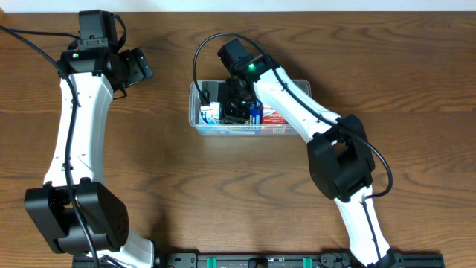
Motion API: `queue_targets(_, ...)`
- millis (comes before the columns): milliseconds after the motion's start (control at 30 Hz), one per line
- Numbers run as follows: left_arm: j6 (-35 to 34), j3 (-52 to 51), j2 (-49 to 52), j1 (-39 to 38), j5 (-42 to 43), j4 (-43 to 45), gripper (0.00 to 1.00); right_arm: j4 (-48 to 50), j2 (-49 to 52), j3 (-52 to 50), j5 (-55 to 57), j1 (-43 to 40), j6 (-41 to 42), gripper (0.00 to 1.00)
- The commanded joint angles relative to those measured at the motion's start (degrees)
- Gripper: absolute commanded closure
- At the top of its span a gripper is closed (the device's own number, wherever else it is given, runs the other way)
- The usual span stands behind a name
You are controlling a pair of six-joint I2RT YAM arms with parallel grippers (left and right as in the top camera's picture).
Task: Pack container
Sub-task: 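Open the right gripper and release the green box in the container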
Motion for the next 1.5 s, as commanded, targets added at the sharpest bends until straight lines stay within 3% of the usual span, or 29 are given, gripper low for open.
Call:
queue_targets(0,-0.1,0.2,0.3,0.2,-0.3,-0.1,0.02,0.2,0.7,1.0,-0.5,0.6,-0.1,0.53)
queue_targets(67,-0.1,0.2,0.3,0.2,-0.3,-0.1,0.02,0.1,0.7,1.0,-0.5,0.4,-0.1,0.52)
queue_targets(167,-0.1,0.2,0.3,0.2,-0.3,-0.1,0.02,-0.1,0.7,1.0,-0.5,0.2,-0.1,0.32)
queue_targets(267,-0.1,0.2,0.3,0.2,-0.3,-0.1,0.02,0.0,0.7,1.0,-0.5,0.2,-0.1,0.24)
queue_targets(600,-0.1,0.2,0.3,0.2,-0.3,-0.1,0.02,-1.2,-1.8,2.0,-0.5,0.2,0.3,0.21)
queue_targets(767,-0.1,0.2,0.3,0.2,-0.3,-0.1,0.02,-1.2,-3.2,2.2,-0.5,0.1,2.8,0.4)
queue_targets(967,-0.1,0.2,0.3,0.2,-0.3,-0.1,0.02,-2.2,-3.2,2.1,-0.5,0.1,3.6,0.47)
queue_targets(1033,-0.1,0.2,0.3,0.2,-0.3,-0.1,0.02,-1.7,-3.2,2.1,-0.5,0.1,3.7,0.57)
queue_targets(1133,-0.1,0.2,0.3,0.2,-0.3,-0.1,0.02,0.0,-3.2,2.1,-0.5,0.1,6.5,0.81)
queue_targets(1233,-0.1,0.2,0.3,0.2,-0.3,-0.1,0.02,1.6,-3.2,2.1,-0.5,0.0,9.2,0.93)
queue_targets(1467,-0.1,0.2,0.3,0.2,-0.3,-0.1,0.02,2.1,-3.2,2.1,-0.5,0.1,11.8,0.99)
